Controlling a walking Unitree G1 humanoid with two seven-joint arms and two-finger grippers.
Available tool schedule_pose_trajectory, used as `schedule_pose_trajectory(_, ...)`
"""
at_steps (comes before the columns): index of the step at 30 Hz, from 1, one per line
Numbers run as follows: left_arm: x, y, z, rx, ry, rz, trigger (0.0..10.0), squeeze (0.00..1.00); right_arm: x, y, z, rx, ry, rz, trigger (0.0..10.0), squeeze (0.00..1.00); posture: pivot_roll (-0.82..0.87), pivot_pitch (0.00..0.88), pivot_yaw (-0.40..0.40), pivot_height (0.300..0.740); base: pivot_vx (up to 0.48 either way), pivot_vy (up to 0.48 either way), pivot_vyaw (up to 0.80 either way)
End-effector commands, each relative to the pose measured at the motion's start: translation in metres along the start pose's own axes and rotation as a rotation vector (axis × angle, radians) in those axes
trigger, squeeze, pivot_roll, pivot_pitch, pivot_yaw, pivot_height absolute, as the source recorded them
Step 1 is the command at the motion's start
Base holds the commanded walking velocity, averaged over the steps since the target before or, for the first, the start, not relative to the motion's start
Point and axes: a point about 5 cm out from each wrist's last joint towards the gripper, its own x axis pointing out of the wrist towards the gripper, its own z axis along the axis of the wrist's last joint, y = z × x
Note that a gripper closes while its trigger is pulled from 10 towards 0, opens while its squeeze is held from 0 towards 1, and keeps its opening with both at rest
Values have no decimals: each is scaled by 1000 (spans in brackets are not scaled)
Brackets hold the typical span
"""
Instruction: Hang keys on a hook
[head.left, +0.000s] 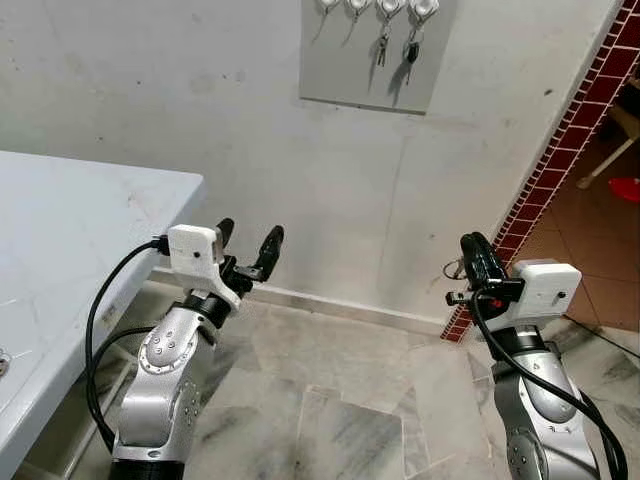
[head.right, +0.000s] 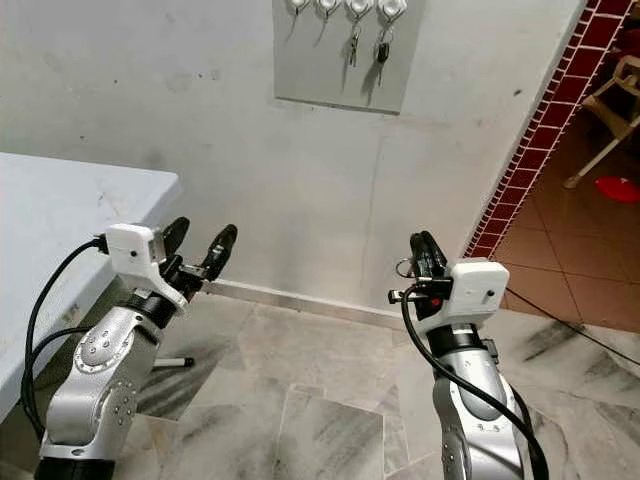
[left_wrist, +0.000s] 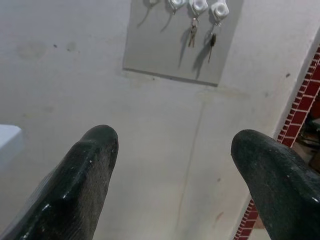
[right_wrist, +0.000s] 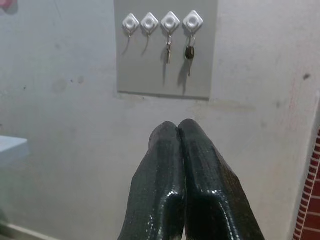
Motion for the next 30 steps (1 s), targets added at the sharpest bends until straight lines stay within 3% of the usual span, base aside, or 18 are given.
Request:
schedule_pose_trajectory(1, 3, 0, 5, -6, -15, 7, 10000, 0, 3, 3, 0, 5, -3, 19, 10000, 0, 1, 0, -27, 740, 371, 0, 0)
schedule_pose_trajectory(30, 5, 0, 6, -16, -18, 14, 10000, 0, 4, 4, -1, 10, 2, 36, 10000, 0, 10, 0, -36, 740, 406, 0, 0)
